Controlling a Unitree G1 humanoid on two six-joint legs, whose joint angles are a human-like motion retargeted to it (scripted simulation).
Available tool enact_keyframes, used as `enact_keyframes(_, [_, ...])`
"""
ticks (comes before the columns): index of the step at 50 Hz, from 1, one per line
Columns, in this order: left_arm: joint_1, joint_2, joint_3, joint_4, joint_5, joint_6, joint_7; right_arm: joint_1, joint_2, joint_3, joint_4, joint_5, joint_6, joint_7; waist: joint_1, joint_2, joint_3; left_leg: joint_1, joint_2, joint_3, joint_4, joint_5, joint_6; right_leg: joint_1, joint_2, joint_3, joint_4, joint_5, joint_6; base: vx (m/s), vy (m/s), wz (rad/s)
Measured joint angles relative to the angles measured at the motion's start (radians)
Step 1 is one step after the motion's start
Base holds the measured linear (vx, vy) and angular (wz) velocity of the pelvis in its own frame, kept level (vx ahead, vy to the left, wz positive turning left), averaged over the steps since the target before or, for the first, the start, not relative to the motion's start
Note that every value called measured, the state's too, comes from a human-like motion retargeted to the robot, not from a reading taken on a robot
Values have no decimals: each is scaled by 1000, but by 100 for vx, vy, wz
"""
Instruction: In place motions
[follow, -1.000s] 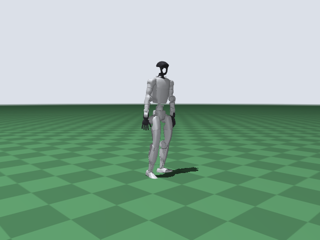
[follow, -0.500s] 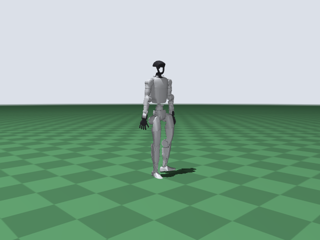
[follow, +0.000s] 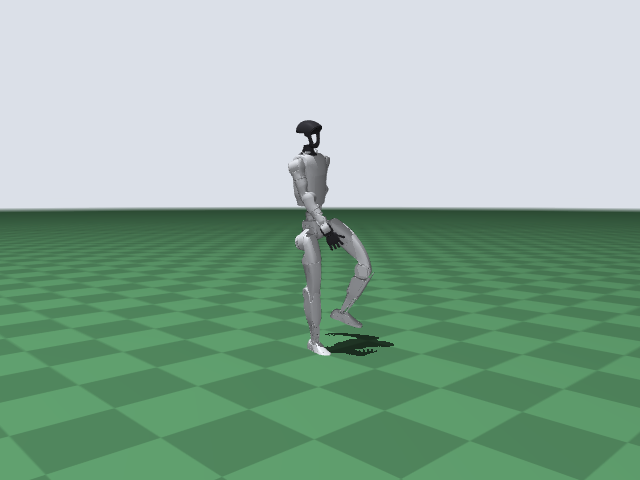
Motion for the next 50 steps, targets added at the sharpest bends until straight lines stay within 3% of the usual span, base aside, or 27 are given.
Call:
enact_keyframes(4, [-2, -3, 7, 0, -14, -5, 1, 23, 0, 23, 15, -31, -7, -40, -40, 7, -27, 121, -33, -16, -178, 1, -5, 12, 5, -31, -6, -3, 4, 7, 2, 44])
enact_keyframes(8, [-11, -1, 6, -1, -16, -28, 7, 92, -7, 45, 53, -84, 34, -58, -82, 25, -80, 314, -114, -69, -557, 50, -21, 18, 26, -51, -11, -11, 14, 18, 7, 25])
enact_keyframes(10, [-15, 3, 10, -12, -20, -38, 9, 130, -14, 53, 79, -120, 52, -38, -94, 44, -106, 428, -162, -138, -791, -31, -78, 18, 53, -53, -12, -17, 17, 19, 8, -7])
enact_keyframes(12, [-20, 8, 17, -24, -30, -44, 15, 160, -27, 58, 108, -139, 60, -26, -112, 64, -134, 532, -145, -30, -946, -139, -70, 16, 77, -54, -11, -21, 22, 19, 11, -4])
enact_keyframes(13, [-21, 10, 20, -28, -38, -46, 18, 176, -33, 58, 121, -142, 66, -31, -122, 79, -147, 560, -155, -32, -1010, -136, -52, 17, 92, -57, -12, -22, 24, 19, 12, 21])
enact_keyframes(17, [-71, 23, 37, -54, -68, -44, 28, 199, -50, 42, 149, -109, 76, -67, -211, 94, -176, 565, -151, -63, -1122, -50, -99, -2, 91, -111, -11, -29, 33, -1, 13, 67])
enact_keyframes(20, [-121, 42, 26, -86, -90, -56, 37, 206, -69, 15, 122, -76, 56, -74, -225, 78, -153, 556, -187, -99, -1119, -59, -64, 1, 71, -138, -10, -32, 42, -9, 13, 43])
enact_keyframes(25, [-155, 60, 30, -113, -135, -62, 50, 227, -88, -17, 72, -150, 44, -82, -182, 55, -128, 570, -196, -79, -1103, -78, -52, 7, 50, -108, 1, -26, 52, 4, 18, -38])
enact_keyframes(33, [-203, 81, -41, -6, -97, -15, 49, 284, -123, -86, 65, -263, -7, -97, -212, 57, -118, 607, -194, -70, -1116, -108, -26, -12, 35, -101, 112, -79, 64, 7, 16, -15])
enact_keyframes(36, [-225, 75, -134, 0, -121, 18, 43, 336, -145, -133, 80, -274, -6, -136, -207, 73, -82, 639, -164, -63, -1117, -121, -21, -65, 39, -78, 283, -68, 22, 5, 10, -23])
enact_keyframes(40, [-305, 23, -268, 0, -280, 52, 89, 405, -180, -192, 126, -275, 6, -162, -210, 111, -22, 672, -118, -44, -1113, -132, -6, -186, 7, -75, 599, 127, -25, -3, 16, -29])
enact_keyframes(42, [-368, -27, -239, 0, -352, 31, 117, 434, -199, -209, 160, -268, 18, -181, -239, 131, 10, 673, -94, -45, -1104, -136, 0, -273, 1, -58, 760, 196, -70, -11, 13, -5])
enact_keyframes(47, [-565, -133, -105, -12, -531, -95, 19, 488, -241, -243, 261, -272, 58, -224, -337, 147, 55, 655, -72, -32, -1100, -135, 23, -494, -93, -109, 1137, 74, -142, -12, 9, 5])
enact_keyframes(50, [-645, -161, -125, -88, -531, -140, -7, 529, -259, -269, 309, -272, 78, -231, -393, 146, 75, 651, -57, -17, -1099, -134, 27, -596, -95, -82, 1243, 64, -115, -4, 1, 41])
